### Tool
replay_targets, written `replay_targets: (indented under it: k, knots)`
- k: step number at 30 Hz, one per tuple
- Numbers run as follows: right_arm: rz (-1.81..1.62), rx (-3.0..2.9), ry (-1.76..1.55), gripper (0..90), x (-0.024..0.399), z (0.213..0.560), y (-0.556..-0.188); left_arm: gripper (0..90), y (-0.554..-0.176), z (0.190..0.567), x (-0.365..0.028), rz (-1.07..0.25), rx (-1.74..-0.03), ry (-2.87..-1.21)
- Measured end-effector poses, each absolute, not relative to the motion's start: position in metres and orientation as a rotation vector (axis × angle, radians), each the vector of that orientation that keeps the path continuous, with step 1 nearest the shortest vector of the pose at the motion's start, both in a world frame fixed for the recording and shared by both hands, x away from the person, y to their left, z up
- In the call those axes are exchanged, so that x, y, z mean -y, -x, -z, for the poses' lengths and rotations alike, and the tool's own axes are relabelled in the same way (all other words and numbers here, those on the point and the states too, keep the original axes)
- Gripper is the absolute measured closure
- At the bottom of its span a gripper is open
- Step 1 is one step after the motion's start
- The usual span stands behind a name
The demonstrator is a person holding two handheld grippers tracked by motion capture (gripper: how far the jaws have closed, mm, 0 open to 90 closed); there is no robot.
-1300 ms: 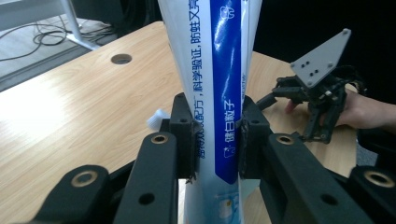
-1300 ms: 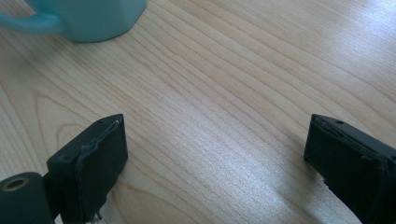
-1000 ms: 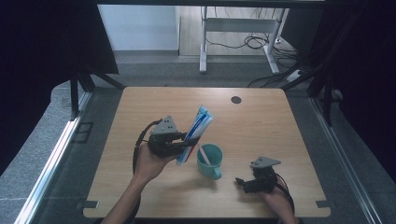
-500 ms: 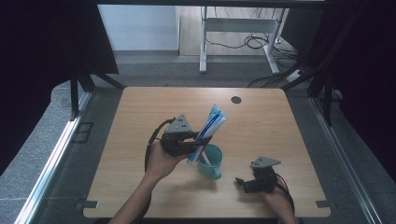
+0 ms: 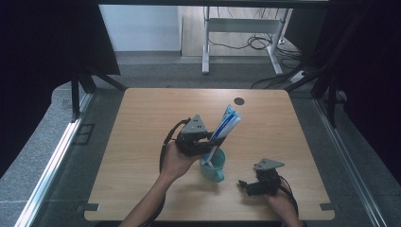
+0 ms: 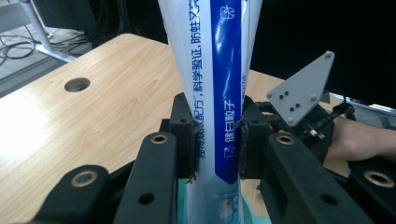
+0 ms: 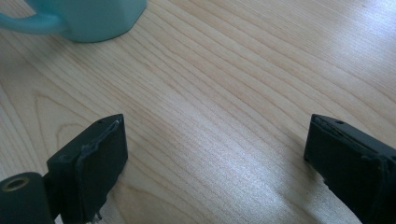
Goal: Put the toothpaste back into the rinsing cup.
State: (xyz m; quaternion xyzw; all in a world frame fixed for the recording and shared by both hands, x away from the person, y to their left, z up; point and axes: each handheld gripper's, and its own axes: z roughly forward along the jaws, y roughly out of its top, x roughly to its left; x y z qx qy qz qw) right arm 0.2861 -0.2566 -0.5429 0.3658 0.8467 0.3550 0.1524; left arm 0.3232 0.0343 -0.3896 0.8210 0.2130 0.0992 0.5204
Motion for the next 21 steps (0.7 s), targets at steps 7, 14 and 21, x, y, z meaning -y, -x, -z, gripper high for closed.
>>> replay_targets:
  k: [7,14,21]
  knots:
    - [-1.016,-2.431,-1.046,6.0,0.257,0.543,-0.286,73.0,-0.328,0.397,-0.027,-0.251,-0.515,-1.965]
    - [-1.016,-2.432,-1.044,5.9,0.257,0.543,-0.286,72.9,-0.328,0.409,-0.025,-0.259,-0.53,-1.959]
    - [-1.017,-2.432,-1.044,5.9,0.257,0.543,-0.286,72.9,-0.325,0.421,-0.025,-0.275,-0.536,-1.957]
